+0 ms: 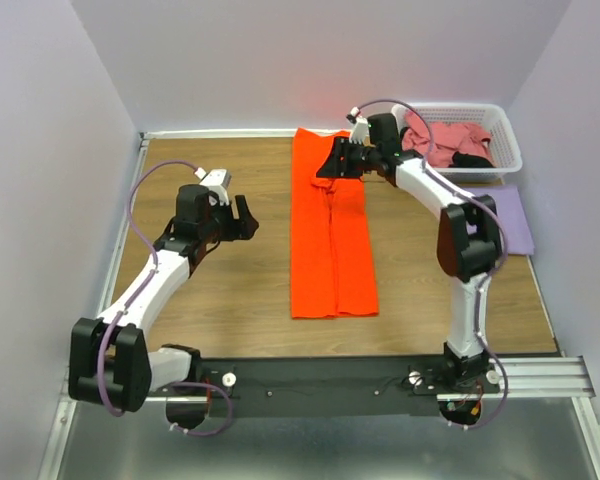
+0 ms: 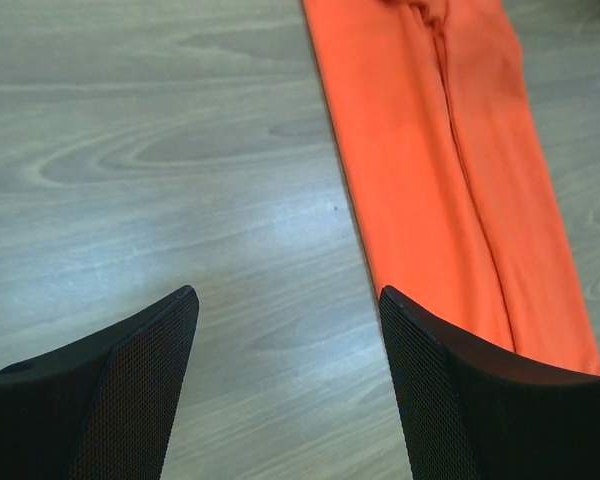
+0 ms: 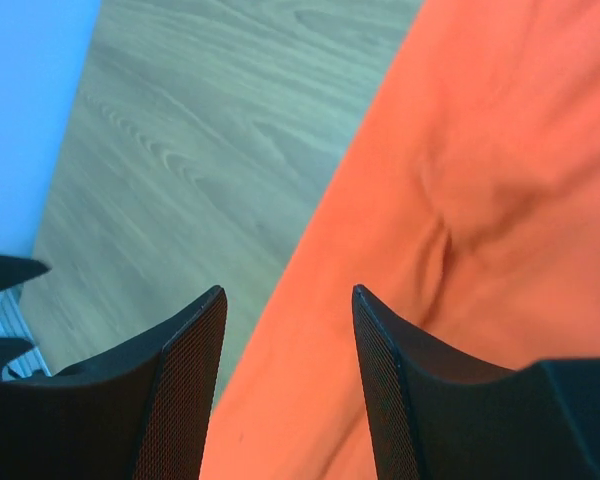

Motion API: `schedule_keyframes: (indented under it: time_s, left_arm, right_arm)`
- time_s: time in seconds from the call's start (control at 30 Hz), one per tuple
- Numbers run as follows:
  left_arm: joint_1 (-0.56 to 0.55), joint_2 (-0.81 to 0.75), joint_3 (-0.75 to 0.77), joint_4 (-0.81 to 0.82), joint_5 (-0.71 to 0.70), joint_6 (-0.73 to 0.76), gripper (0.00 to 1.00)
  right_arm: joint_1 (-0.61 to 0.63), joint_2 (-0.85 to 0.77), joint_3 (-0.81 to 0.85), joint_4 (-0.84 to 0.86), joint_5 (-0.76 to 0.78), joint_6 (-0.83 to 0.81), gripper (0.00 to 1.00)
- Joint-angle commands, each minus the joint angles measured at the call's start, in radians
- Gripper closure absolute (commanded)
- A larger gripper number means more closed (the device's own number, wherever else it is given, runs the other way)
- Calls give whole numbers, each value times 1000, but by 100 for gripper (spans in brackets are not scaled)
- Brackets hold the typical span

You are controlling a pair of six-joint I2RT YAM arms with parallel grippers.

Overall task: Fold and stack the t-shirts
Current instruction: Fold the tshirt

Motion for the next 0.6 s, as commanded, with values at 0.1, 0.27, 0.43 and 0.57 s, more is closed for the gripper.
schedule_keyframes:
  time_s: [0.1, 0.27, 0.43, 0.57]
  left_arm:
    - [-52, 42, -41, -79, 56, -5, 20]
    - [-81, 81, -87, -103, 112, -49, 21]
    - [-150, 97, -93, -166, 65, -118, 22]
    - [-211, 102, -113, -186, 43, -204, 24]
  right_arm:
    - [9, -411, -498, -184, 264, 46, 40]
    - [72, -606, -762, -297, 313, 99, 40]
    - [97, -759, -954, -337, 306, 159, 40]
    - [97, -796, -1042, -337, 246, 158, 40]
